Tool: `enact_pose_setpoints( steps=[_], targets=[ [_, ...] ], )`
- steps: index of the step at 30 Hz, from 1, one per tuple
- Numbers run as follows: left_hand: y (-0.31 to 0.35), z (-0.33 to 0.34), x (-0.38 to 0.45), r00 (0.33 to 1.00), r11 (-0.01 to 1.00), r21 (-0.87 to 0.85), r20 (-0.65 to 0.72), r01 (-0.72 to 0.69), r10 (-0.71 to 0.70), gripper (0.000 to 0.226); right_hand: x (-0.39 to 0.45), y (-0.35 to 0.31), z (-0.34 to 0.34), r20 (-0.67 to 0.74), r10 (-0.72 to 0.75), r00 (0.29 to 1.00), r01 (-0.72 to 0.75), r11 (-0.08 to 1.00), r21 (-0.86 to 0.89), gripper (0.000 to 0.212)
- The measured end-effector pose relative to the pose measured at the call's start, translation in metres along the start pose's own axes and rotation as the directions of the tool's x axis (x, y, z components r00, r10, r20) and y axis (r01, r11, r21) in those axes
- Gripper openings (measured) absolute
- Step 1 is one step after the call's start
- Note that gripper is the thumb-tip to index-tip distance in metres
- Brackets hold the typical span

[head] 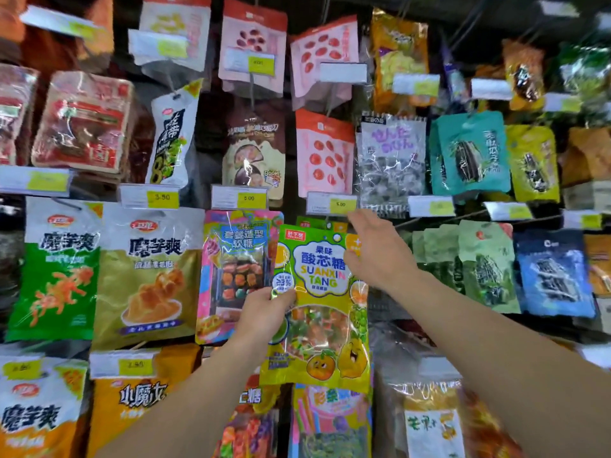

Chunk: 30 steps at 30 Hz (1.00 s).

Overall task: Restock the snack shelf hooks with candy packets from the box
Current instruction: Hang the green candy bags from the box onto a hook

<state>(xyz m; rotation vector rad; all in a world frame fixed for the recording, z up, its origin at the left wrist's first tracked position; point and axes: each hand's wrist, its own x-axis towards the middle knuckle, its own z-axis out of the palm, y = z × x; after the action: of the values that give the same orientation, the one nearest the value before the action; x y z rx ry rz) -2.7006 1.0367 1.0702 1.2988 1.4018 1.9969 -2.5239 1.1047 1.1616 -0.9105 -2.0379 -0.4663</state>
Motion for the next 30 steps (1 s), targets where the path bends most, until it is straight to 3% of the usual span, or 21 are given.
enact_pose_setpoints(
  steps=[6,10,17,19,20,27,30],
  targets=[
    [0.000,0.009,0.018,0.997,0.996,0.076,-0.056,-0.051,0.055,0.022,0.042,0.017,0.002,-0.012,-0.031,0.999,0.031,0.999,-0.024,0.077],
    [0.008,0.007,0.021,0.994,0.990,0.122,-0.071,-0.072,0.081,0.018,0.065,0.028,0.008,0.000,-0.049,0.999,0.049,0.999,-0.013,0.069],
    [0.016,0.017,0.027,0.992,0.994,0.086,-0.098,-0.073,0.082,0.045,0.080,0.032,0.014,-0.079,-0.032,0.996,0.039,0.995,0.090,0.047],
    [0.018,0.022,0.029,0.991,0.993,0.085,-0.098,-0.078,0.087,0.033,0.080,0.035,0.015,-0.074,-0.041,0.996,0.048,0.995,0.090,0.047],
    [0.021,0.025,0.027,0.991,0.993,0.074,-0.099,-0.087,0.094,0.016,0.080,0.036,0.016,-0.072,-0.046,0.996,0.052,0.995,0.089,0.047],
    [0.030,0.042,0.036,0.998,1.000,0.003,-0.065,-0.004,0.004,0.070,0.081,0.040,0.018,-0.093,-0.069,0.993,0.080,0.989,0.121,0.045],
    [0.028,0.043,0.039,0.998,1.000,0.006,-0.065,0.021,-0.020,0.068,0.081,0.039,0.019,-0.096,-0.066,0.993,0.079,0.987,0.139,0.045]
  ],
)
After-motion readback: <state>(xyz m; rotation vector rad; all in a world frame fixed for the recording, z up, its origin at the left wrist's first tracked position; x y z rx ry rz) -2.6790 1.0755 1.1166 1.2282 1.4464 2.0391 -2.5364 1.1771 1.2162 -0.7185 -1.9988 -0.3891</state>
